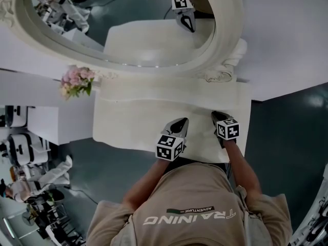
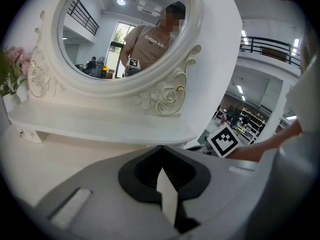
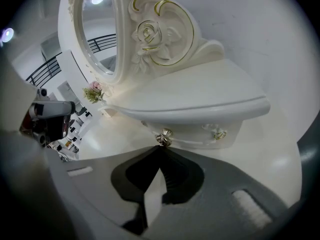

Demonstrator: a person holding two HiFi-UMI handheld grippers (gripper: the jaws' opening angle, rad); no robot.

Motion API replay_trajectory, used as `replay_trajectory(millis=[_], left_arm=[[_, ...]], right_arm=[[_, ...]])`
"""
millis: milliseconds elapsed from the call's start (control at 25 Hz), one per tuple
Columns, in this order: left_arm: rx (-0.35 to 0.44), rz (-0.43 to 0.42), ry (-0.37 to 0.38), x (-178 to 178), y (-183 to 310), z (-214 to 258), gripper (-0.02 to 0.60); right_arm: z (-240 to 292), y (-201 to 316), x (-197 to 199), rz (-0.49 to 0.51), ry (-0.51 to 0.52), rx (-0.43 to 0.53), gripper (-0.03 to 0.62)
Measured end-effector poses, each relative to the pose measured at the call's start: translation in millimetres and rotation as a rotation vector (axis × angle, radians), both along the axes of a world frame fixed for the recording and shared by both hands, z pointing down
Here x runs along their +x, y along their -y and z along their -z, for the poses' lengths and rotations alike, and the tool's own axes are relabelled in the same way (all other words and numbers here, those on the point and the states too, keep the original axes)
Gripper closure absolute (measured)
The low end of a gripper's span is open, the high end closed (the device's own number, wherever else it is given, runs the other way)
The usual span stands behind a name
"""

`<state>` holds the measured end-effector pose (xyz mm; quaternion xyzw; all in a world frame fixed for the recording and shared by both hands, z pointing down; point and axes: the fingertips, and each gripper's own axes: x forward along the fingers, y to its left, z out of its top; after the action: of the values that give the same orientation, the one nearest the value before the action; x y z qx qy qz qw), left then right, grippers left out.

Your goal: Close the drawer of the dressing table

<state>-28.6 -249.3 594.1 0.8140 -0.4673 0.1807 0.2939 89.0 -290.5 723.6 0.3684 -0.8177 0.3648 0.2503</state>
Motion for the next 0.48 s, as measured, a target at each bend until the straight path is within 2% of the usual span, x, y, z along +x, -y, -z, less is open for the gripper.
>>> replay_trajectory(millis=[480], left_arm=[[0.046, -0.009, -0.018, -11.7, -6.7, 10.6, 0.563]], right_arm=[[6.5, -9.4, -0.6, 0.002, -0.062, 0.059, 0.592]])
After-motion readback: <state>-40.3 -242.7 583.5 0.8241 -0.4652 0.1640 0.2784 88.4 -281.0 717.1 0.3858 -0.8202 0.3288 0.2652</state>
